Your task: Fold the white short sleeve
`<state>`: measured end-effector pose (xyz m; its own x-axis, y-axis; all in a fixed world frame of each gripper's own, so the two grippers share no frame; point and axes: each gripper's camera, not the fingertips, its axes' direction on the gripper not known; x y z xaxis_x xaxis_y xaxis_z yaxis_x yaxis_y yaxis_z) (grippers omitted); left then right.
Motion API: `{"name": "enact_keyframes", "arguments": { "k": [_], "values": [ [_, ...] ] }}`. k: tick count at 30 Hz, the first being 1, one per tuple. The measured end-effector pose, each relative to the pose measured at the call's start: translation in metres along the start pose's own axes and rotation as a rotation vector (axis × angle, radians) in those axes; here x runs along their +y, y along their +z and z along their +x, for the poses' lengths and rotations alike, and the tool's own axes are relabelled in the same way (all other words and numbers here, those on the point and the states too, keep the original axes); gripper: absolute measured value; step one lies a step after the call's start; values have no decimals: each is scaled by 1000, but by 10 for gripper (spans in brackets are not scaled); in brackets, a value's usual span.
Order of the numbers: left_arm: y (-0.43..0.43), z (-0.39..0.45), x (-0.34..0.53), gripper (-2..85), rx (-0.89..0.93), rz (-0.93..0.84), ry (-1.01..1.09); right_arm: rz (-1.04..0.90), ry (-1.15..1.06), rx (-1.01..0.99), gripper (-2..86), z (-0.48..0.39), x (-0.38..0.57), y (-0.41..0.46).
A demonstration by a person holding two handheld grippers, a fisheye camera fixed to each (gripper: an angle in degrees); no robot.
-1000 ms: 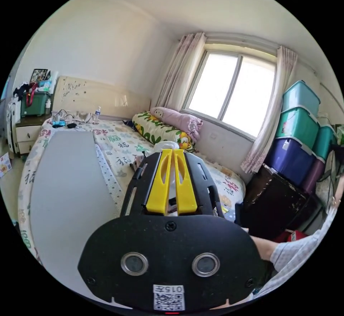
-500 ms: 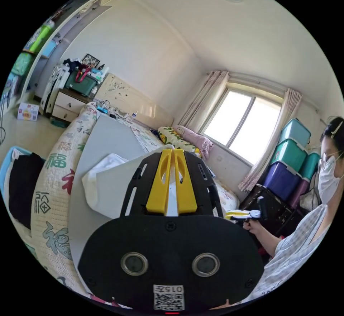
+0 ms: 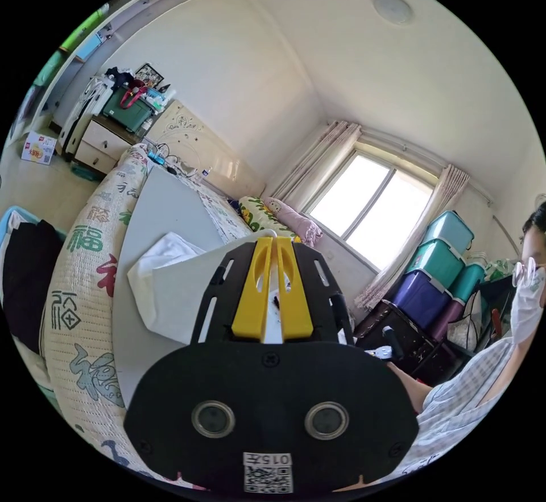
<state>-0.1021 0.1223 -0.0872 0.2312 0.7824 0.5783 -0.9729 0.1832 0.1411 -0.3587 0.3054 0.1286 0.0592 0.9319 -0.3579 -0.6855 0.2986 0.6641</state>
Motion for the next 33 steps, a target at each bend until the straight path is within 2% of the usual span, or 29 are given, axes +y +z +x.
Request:
{"name": "enact_keyframes", "arguments": {
  "k": [4, 7, 9, 15, 20, 22, 25, 33],
  "values": [
    [-13, -10, 2, -7, -16, -19, -14, 165, -92, -126, 54, -26, -40, -68],
    [-22, -13, 2, -7, 9, -12, -1, 347, -248, -234, 67, -74, -88, -114],
    [-26, -15, 2, -7, 14, -13, 3, 401, -343, -259, 71, -107, -125, -120],
    [-52, -22, 9, -7, -10, 56, -6, 310, -490, -314, 112, -193, -266, -53],
    [-70, -31, 10, -7, -12, 61, -7, 197, -590, -153, 133, -252, -325, 14],
    [-75, -33, 11, -7, -21, 65, -4, 205, -568, -69, 113, -252, -327, 28],
    [-83, -34, 13, -7, -56, 73, -2, 270, -468, 3, 8, -227, -323, 28],
    [-90, -25, 27, -6, -121, 130, -31, 589, -151, -247, -9, -103, -263, -94]
  ]
}}
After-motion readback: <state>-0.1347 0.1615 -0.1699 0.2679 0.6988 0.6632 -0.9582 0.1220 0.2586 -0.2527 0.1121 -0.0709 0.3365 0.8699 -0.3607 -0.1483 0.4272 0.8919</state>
